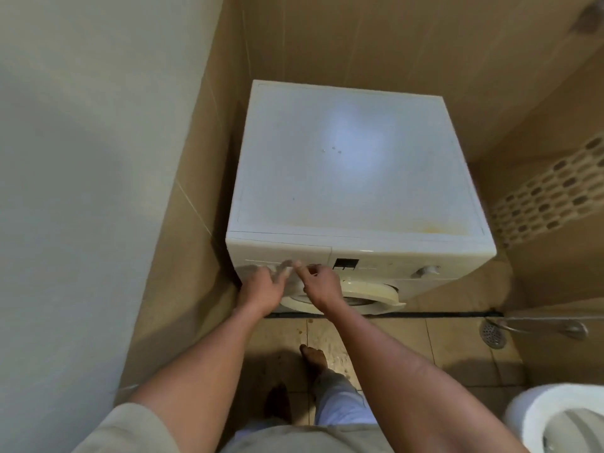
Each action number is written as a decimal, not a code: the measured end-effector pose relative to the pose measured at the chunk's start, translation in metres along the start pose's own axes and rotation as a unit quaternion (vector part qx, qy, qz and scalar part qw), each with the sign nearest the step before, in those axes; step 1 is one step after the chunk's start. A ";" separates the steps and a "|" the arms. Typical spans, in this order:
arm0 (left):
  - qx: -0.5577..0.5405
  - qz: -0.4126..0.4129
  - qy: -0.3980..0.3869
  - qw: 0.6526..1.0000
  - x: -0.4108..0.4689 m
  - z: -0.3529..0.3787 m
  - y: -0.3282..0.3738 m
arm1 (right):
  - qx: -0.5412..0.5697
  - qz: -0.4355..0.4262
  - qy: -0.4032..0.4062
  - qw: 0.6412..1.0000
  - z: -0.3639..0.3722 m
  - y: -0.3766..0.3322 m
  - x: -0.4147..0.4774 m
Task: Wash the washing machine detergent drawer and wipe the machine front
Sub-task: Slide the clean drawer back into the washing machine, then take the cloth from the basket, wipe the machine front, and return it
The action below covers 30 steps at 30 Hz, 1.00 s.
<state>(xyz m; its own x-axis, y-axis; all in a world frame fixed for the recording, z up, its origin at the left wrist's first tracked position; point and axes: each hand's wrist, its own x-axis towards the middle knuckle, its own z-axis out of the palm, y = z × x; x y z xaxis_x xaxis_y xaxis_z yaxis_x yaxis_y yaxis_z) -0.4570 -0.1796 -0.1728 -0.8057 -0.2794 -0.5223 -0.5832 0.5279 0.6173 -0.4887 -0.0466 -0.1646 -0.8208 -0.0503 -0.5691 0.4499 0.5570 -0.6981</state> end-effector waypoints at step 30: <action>0.349 0.760 0.081 0.542 -0.311 0.237 0.502 | -0.292 0.052 0.447 0.844 -0.550 0.141 -0.310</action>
<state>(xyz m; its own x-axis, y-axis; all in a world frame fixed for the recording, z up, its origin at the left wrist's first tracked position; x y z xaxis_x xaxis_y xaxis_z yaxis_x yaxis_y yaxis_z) -0.4745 0.3623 0.1598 -0.3321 0.8668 0.3719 0.9031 0.4060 -0.1399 -0.3643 0.5033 0.1525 -0.8423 0.5246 0.1235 0.5002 0.8463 -0.1834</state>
